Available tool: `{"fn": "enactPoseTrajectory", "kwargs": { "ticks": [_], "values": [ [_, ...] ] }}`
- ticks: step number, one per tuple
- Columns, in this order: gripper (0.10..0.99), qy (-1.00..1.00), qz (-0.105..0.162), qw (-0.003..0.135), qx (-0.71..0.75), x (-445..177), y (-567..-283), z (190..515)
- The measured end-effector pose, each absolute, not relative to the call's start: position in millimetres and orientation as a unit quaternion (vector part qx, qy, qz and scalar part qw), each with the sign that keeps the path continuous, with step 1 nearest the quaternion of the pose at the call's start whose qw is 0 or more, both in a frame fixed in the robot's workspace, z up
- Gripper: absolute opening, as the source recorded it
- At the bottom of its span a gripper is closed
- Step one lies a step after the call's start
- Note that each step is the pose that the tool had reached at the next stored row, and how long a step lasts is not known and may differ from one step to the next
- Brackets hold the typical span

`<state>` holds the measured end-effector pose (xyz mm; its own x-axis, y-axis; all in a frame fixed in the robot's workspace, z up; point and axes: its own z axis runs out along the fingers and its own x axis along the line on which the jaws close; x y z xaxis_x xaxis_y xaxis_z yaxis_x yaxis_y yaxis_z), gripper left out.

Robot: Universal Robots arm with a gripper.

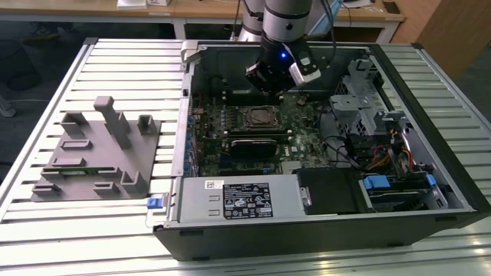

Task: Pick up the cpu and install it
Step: 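Install the second cpu locking lever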

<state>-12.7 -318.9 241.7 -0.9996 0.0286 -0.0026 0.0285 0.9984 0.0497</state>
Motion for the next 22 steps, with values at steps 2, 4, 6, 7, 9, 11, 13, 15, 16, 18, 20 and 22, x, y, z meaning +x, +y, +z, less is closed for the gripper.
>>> {"fn": "enactPoseTrajectory", "kwargs": {
  "ticks": [2, 4, 6, 7, 9, 11, 13, 15, 16, 18, 20, 22],
  "values": [
    [0.106, 1.0, 0.026, 0.001, 0.014, -13, -324, 242],
    [0.106, 1.0, 0.028, 0.0, 0.014, -13, -329, 242],
    [0.106, 0.999, 0.029, 0.0, 0.014, -13, -335, 241],
    [0.106, 0.999, 0.029, 0.0, 0.014, -13, -339, 241],
    [0.106, 0.999, 0.029, -0.001, 0.014, -13, -345, 241],
    [0.106, 0.999, 0.029, -0.001, 0.014, -13, -350, 241],
    [0.106, 0.999, 0.029, -0.001, 0.014, -13, -356, 241],
    [0.106, 0.999, 0.029, -0.001, 0.014, -13, -359, 241],
    [0.106, 0.999, 0.029, -0.001, 0.014, -14, -361, 240],
    [0.106, 0.999, 0.029, -0.001, 0.014, -20, -362, 240],
    [0.106, 0.999, 0.029, -0.001, 0.014, -25, -364, 239],
    [0.106, 0.999, 0.029, -0.001, 0.014, -27, -367, 239]
  ]
}}
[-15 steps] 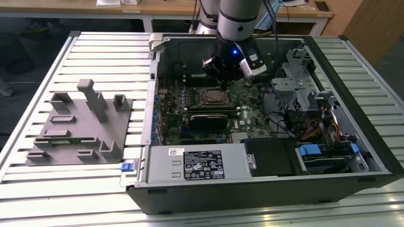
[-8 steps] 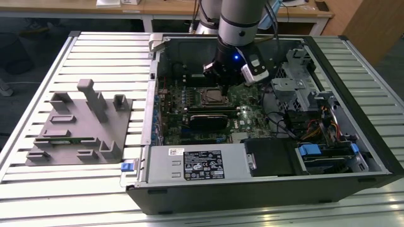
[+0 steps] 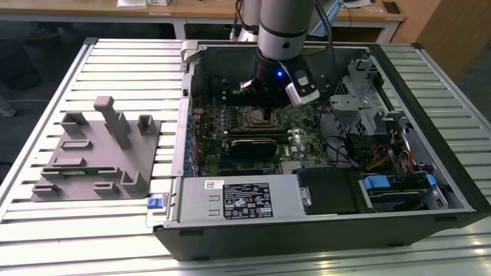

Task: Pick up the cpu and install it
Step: 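Install the second cpu locking lever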

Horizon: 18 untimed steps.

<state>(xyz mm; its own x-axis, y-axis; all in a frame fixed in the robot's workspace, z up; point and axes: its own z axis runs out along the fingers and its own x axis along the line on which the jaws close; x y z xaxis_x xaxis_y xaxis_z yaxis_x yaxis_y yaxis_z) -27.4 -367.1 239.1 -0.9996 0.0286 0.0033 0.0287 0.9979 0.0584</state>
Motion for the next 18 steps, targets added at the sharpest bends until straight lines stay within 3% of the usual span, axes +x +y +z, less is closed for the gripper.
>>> {"fn": "enactPoseTrajectory", "kwargs": {
  "ticks": [18],
  "values": [
    [0.106, -0.999, -0.033, 0.002, -0.015, -43, -373, 225]
  ]
}}
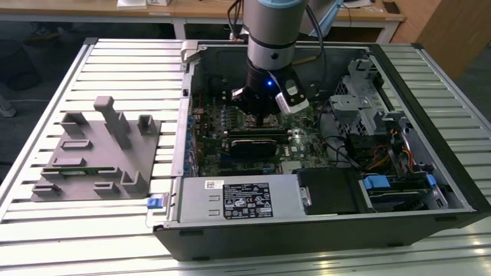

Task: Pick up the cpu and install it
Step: 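Install the second cpu locking lever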

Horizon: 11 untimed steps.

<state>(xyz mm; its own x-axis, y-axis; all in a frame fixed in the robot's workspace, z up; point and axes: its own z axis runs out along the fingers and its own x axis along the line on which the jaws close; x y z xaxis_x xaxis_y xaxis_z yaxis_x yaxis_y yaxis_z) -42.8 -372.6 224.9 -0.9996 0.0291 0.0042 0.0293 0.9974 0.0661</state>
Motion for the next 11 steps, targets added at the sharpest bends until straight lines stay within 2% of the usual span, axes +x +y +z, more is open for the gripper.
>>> {"fn": "enactPoseTrajectory", "kwargs": {
  "ticks": [11],
  "values": [
    [0.106, -0.999, -0.052, 0.003, -0.015, -57, -375, 213]
  ]
}}
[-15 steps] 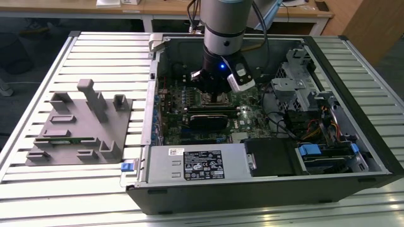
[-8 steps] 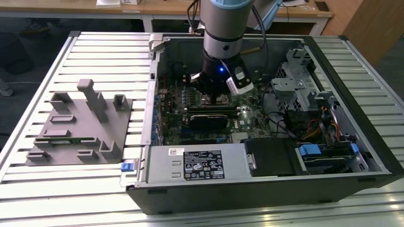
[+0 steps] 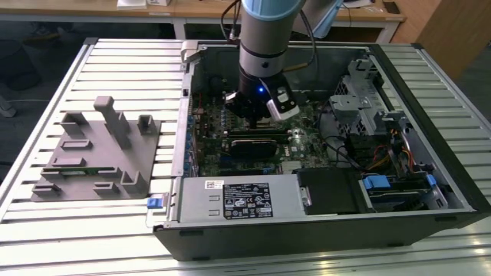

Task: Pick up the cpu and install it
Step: 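Install the second cpu locking lever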

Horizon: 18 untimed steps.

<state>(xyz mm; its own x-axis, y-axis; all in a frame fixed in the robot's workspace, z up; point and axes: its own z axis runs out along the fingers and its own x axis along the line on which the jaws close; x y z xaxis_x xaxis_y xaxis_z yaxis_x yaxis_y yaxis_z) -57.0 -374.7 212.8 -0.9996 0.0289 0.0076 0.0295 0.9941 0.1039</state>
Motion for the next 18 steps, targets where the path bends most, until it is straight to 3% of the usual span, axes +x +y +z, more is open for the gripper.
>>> {"fn": "enactPoseTrajectory", "kwargs": {
  "ticks": [18],
  "values": [
    [0.106, -0.995, -0.095, 0.004, -0.015, -73, -388, 208]
  ]
}}
